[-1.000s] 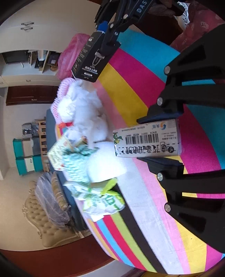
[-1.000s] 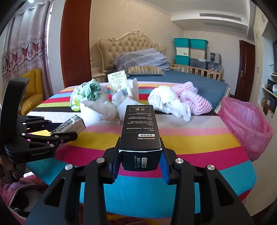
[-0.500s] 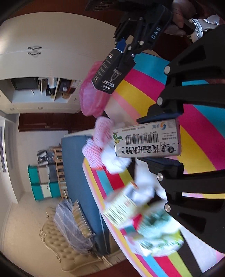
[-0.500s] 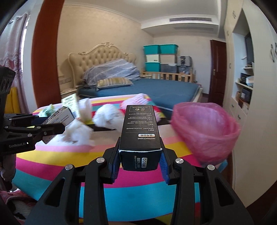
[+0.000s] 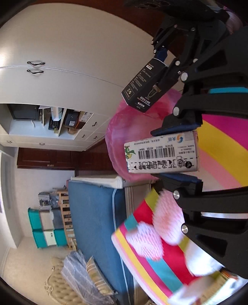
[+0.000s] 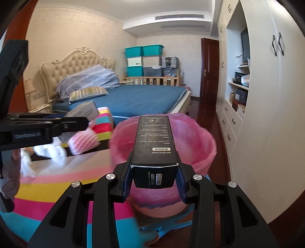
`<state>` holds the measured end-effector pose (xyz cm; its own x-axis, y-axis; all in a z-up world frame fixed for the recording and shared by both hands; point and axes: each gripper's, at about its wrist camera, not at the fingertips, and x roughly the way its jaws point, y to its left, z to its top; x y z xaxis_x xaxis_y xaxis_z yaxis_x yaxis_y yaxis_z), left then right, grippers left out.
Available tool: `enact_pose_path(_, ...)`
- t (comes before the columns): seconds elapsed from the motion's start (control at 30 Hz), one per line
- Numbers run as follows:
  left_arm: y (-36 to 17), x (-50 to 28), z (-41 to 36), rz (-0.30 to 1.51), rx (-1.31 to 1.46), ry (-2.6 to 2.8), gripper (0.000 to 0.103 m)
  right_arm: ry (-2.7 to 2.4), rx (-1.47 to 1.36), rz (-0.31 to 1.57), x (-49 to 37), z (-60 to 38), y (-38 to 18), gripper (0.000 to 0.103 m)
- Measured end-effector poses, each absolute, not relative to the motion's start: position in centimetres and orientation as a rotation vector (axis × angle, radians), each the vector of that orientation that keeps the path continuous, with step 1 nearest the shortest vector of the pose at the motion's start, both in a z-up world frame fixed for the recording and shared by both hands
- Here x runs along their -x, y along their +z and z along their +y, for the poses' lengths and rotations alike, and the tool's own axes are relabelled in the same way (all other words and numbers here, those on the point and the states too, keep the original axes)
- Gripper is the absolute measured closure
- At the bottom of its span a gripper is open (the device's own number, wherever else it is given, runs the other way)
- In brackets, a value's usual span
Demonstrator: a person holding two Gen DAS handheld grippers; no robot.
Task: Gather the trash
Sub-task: 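Carry both boxes to the pink bin and open both tools to drop them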
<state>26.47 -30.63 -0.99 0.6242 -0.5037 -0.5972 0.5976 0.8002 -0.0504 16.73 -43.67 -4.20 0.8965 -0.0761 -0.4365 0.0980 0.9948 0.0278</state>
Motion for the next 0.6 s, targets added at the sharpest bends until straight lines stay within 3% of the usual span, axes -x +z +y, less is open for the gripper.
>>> enact_pose_path(0.23,-2.1,-31.1,-35.3,0.691,-0.113,-0.640,0.065,-0.101,-0.055,0.442,-20.2,-46.7,-4.7,0.060)
enact_pose_path(0.27,-2.2,-31.4,-35.4,0.695,-0.111,-0.638,0.061,-0.106,-0.060,0.445,-20.5,-47.1,-4.9,0.046)
enact_pose_path(0.3,-2.2,-31.7,-35.6,0.694,-0.107,-0.630,0.050,-0.118,-0.060,0.442,-20.5,-47.3,-4.9,0.034)
enact_pose_path(0.33,-2.2,-31.8,-35.5,0.684,-0.098,-0.616,0.035,-0.134,-0.058,0.436,-20.5,-47.5,-5.0,0.033)
enact_pose_path(0.37,-2.1,-31.7,-35.1,0.669,-0.086,-0.603,0.027,-0.139,-0.058,0.435,-20.2,-47.4,-5.0,0.033)
enact_pose_path(0.6,-1.0,-27.5,-30.0,0.536,-0.139,-0.493,0.005,-0.169,-0.026,0.371,-16.3,-45.1,-4.2,0.018)
